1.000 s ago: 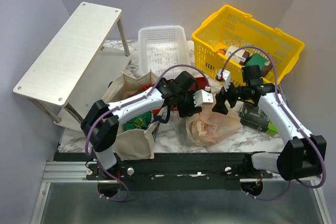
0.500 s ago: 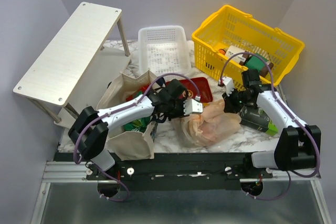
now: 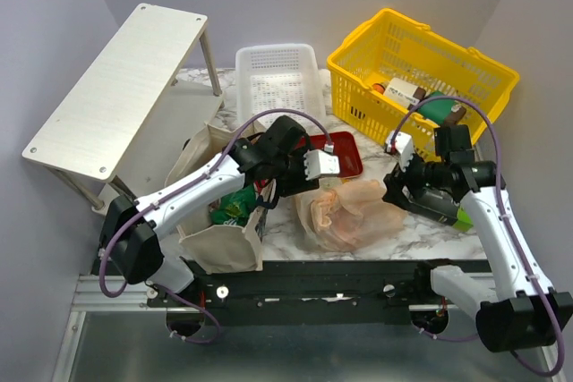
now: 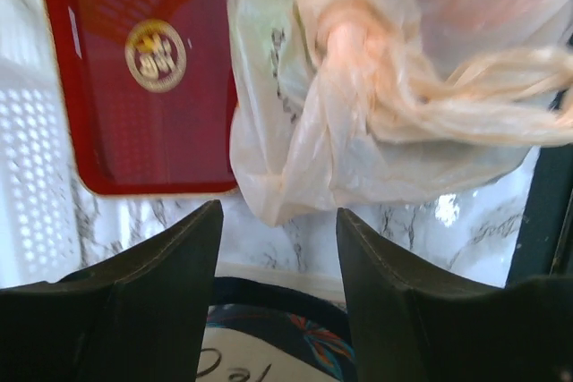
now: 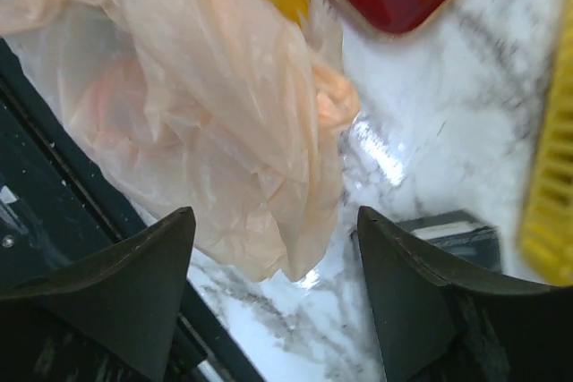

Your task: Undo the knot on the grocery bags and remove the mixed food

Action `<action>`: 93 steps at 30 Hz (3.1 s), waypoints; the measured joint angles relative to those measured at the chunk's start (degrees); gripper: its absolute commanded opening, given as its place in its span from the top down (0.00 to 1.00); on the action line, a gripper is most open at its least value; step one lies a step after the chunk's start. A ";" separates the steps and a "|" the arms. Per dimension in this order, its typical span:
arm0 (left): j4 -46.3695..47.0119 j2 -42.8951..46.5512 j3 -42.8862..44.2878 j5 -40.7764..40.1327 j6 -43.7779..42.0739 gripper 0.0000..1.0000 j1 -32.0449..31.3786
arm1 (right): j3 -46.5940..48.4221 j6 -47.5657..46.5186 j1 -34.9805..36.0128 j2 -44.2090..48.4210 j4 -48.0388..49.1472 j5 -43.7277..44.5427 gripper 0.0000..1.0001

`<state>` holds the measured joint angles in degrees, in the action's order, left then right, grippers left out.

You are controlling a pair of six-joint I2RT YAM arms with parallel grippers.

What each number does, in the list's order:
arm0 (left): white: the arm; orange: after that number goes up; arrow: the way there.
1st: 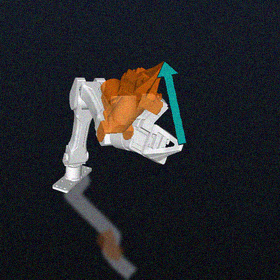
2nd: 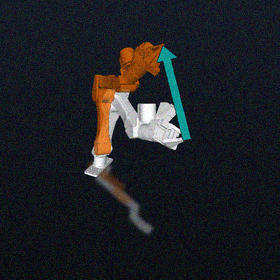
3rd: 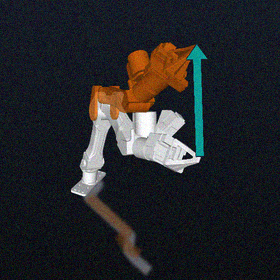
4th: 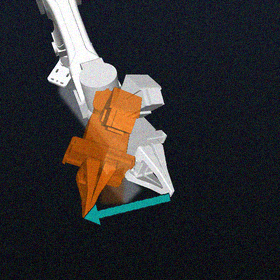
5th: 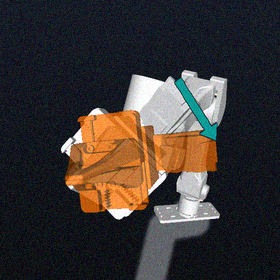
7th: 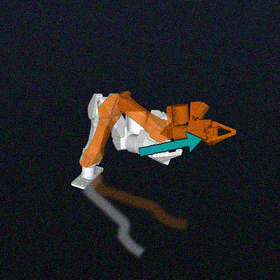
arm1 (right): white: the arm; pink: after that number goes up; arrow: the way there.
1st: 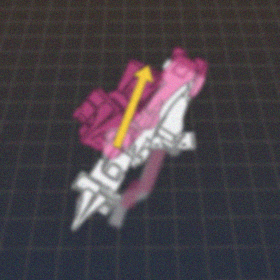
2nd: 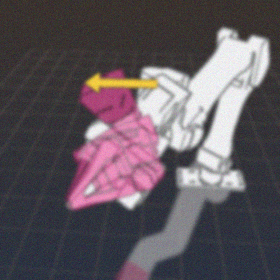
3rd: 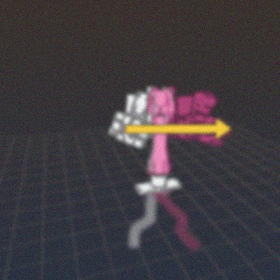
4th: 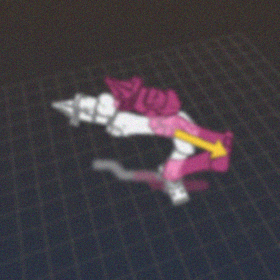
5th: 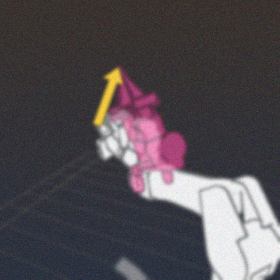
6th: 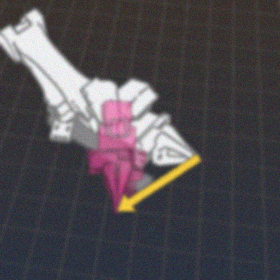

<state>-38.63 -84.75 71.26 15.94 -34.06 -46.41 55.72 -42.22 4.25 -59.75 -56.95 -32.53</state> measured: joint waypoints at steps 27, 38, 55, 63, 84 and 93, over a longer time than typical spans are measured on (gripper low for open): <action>2.32 -4.31 -3.43 3.26 -0.24 1.00 0.39 | -15.74 10.32 2.58 1.29 20.92 4.31 1.00; -0.50 -0.85 -3.74 2.89 0.70 0.41 2.91 | -10.21 8.33 1.01 4.37 13.35 0.02 0.36; 2.97 -9.31 5.73 15.06 9.25 0.49 0.96 | -3.52 16.33 6.36 -11.17 17.05 -8.46 0.38; 2.10 -12.50 5.18 15.61 7.98 1.00 -0.68 | -6.91 17.73 6.62 -8.83 18.84 -6.16 1.00; -0.09 4.70 -1.92 15.04 7.91 0.42 4.79 | 0.37 8.41 -4.70 5.68 6.43 -7.89 0.48; 2.95 -0.94 6.36 17.88 12.44 0.38 4.33 | 6.43 13.51 5.20 -5.73 11.69 -10.84 0.37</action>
<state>-35.68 -85.69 77.62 33.82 -21.63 -42.09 62.15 -28.71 9.45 -65.47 -45.25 -43.38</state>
